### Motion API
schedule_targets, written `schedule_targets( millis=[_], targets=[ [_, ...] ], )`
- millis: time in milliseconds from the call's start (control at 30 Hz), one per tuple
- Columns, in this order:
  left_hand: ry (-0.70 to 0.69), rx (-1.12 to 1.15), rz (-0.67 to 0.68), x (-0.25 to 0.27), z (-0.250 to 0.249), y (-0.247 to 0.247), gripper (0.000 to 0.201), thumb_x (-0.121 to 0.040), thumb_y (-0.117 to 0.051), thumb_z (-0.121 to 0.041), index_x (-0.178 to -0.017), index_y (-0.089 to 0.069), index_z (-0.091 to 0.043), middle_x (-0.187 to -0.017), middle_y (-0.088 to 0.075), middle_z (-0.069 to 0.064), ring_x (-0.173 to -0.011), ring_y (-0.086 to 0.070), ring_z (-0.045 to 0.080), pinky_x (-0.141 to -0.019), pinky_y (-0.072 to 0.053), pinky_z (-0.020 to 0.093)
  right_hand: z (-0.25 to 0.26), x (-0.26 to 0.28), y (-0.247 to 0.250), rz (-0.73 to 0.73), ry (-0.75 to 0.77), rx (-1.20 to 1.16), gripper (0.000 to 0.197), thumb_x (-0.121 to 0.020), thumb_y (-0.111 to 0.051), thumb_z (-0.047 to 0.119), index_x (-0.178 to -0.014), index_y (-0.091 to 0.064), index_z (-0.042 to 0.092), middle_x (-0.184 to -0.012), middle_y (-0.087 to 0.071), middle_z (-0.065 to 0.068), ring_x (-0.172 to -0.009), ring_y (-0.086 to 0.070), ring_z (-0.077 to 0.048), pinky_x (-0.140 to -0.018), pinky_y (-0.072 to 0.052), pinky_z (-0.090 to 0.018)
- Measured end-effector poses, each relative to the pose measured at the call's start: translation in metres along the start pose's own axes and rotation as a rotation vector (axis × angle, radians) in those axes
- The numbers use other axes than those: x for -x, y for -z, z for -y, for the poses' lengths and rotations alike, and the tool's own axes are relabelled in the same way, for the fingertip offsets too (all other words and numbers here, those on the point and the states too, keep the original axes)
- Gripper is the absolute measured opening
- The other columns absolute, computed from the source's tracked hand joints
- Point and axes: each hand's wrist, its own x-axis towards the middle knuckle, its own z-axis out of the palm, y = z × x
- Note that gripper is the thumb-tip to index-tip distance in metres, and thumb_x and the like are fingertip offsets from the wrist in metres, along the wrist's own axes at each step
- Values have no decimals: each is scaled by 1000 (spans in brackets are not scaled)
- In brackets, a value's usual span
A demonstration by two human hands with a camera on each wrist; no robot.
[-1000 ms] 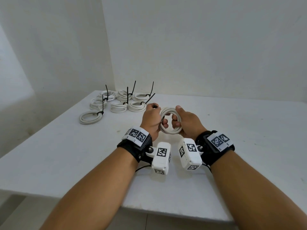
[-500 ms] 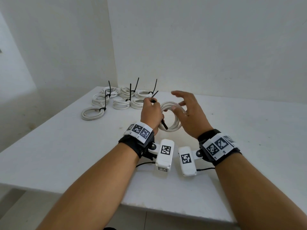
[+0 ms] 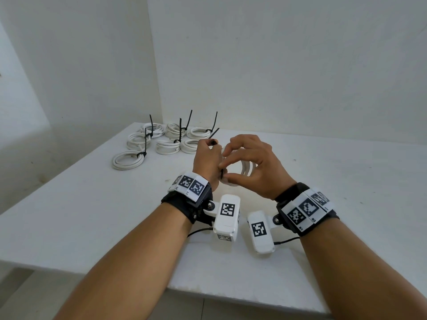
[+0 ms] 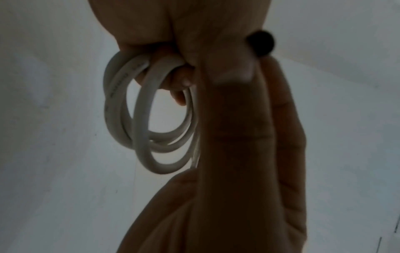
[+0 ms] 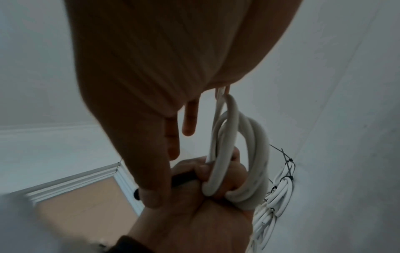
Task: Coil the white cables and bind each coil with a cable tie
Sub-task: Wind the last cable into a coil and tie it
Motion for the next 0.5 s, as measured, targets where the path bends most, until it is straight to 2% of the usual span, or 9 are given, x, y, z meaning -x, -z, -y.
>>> schedule_targets(
  millis=[133,200,233,267,367,467,500],
  targets=[
    [8,-4,-37,-1,-1,2,23,-92,-44,-10,-109,-54,-21,-71,-50,3,-50,-43,16,-45,-32,24,3,-1,-3,-2,4,21,10,-73,-80,35,-80,-76,28,-94,-69,19,-119,-55,-12,-97,-37,-57],
    [-12,5,-38,1,-2,0,23,-91,-44,-7,-110,-53,-16,-72,-51,3,-50,-44,14,-43,-35,22,7,-1,-4,-72,-117,-131,10,-76,-80,26,-82,-74,20,-94,-72,12,-111,-61,-11,-96,-44,-46],
    [-29,18,-28,3,-2,0,22,-91,-45,-6,-109,-52,-16,-73,-53,4,-48,-45,13,-42,-36,21,9,-2,-5,-106,-208,-227,9,-78,-80,19,-83,-73,15,-93,-73,5,-103,-65,-14,-92,-48,-39],
    [-51,23,-17,5,-2,-1,20,-90,-45,-5,-107,-51,-16,-74,-54,5,-46,-44,12,-42,-36,21,11,-3,-5,-131,-294,-301,9,-80,-79,15,-84,-71,12,-90,-74,-1,-95,-67,-19,-87,-51,-36],
    [-138,-42,-10,7,-1,-1,17,-92,-46,-6,-107,-49,-14,-81,-55,9,-39,-44,10,-41,-37,23,14,-5,-7,-165,-489,-443,15,-82,-78,17,-89,-64,14,-81,-76,-8,-85,-70,-33,-84,-52,-41],
    [-238,-137,9,9,-1,-1,9,-95,-46,-8,-101,-49,-15,-85,-58,13,-40,-47,12,-40,-38,23,14,-6,-5,-231,-621,-581,16,-82,-78,12,-90,-64,9,-78,-76,-12,-78,-73,-25,-78,-53,-28],
    [-270,-168,19,9,0,-2,8,-95,-48,-9,-97,-49,-16,-86,-59,13,-42,-48,13,-39,-38,23,15,-6,-5,-264,-642,-612,14,-82,-78,10,-88,-66,6,-78,-76,-14,-75,-73,-24,-77,-54,-27]
  ],
)
